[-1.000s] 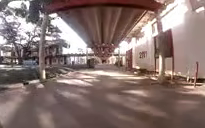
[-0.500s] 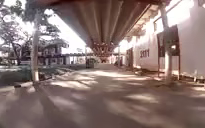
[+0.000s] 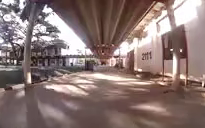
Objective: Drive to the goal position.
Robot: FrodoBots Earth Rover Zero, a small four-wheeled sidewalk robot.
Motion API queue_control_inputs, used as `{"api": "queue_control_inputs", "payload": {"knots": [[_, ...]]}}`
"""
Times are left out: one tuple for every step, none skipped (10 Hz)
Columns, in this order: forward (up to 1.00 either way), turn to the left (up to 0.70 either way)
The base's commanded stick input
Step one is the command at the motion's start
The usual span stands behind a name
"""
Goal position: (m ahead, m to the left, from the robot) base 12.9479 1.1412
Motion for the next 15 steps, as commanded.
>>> {"api": "queue_control_inputs", "payload": {"knots": [[0.7,0.0],[0.7,0.0],[0.7,0.0],[0.7,0.0],[0.7,0.0],[0.7,0.0],[0.7,0.04],[0.7,0.13],[0.7,0.35],[0.7,0.35],[0.7,0.35],[0.7,0.35],[0.7,0.0],[0.7,0.0],[0.7,0.0]]}}
